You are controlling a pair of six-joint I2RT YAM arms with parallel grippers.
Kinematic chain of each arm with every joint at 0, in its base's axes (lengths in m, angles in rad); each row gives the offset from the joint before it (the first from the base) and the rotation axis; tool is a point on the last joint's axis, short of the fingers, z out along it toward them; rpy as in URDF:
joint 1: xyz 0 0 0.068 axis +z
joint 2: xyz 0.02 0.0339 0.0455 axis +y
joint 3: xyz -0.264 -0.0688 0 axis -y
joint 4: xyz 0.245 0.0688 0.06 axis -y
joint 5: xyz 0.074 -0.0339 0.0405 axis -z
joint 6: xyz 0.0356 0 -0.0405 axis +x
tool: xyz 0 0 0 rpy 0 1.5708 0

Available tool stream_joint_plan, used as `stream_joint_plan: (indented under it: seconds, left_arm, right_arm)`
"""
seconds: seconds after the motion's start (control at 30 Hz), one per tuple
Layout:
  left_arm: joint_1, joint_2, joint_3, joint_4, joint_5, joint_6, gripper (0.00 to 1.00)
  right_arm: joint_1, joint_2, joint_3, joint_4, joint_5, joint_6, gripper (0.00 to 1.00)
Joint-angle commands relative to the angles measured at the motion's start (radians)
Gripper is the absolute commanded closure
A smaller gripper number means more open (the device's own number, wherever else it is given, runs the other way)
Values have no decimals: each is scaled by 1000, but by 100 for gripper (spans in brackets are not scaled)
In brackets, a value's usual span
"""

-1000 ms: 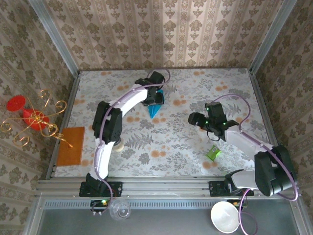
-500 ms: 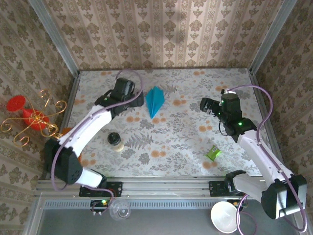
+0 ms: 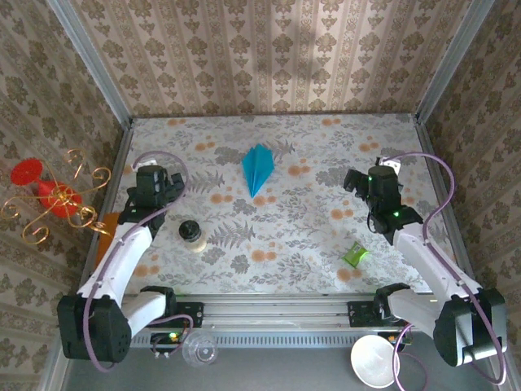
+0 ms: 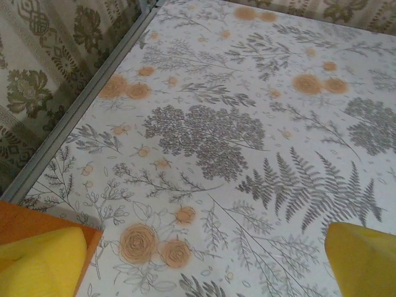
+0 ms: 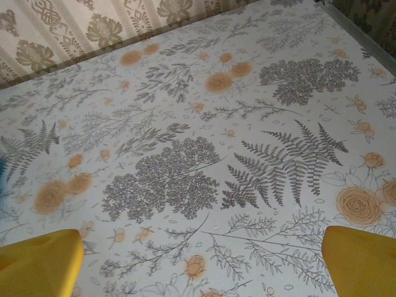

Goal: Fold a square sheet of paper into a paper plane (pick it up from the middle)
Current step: Reset both arms

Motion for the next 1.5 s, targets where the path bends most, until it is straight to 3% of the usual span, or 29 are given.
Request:
stream_joint_plan:
  seconds: [0.0, 0.17, 0.3, 0.4, 0.67, 0.93, 1.13, 1.3, 1.47]
  left_arm:
    - [23, 52, -27, 111, 49, 70, 0]
    - [31, 103, -103, 256, 1, 175, 0]
    - [43, 123, -181, 387, 6, 218, 0]
    - [57, 132, -229, 472, 62, 237, 0]
    - [89, 207, -368, 831, 197, 269, 0]
    - [117, 283, -319, 858, 266, 294, 0]
    - [132, 321, -293, 871, 311, 325, 0]
    - [146, 460, -331, 1085, 357, 339, 0]
    - [151, 475, -342, 1112, 360, 336, 0]
  right_arm:
    - [-9, 6, -48, 141, 71, -53, 0]
    - [-14, 53, -174, 371, 108, -147, 0]
    - [-26, 88, -184, 421, 103, -228, 0]
    - [-32, 137, -197, 465, 76, -280, 0]
    - [-71, 291, -261, 781, -49, -363, 0]
    - [-129, 439, -293, 983, -163, -362, 0]
    - [-151, 477, -286, 999, -205, -351, 0]
    - [-158, 477, -276, 979, -204, -342, 0]
    - [-158, 478, -274, 976, -204, -343, 0]
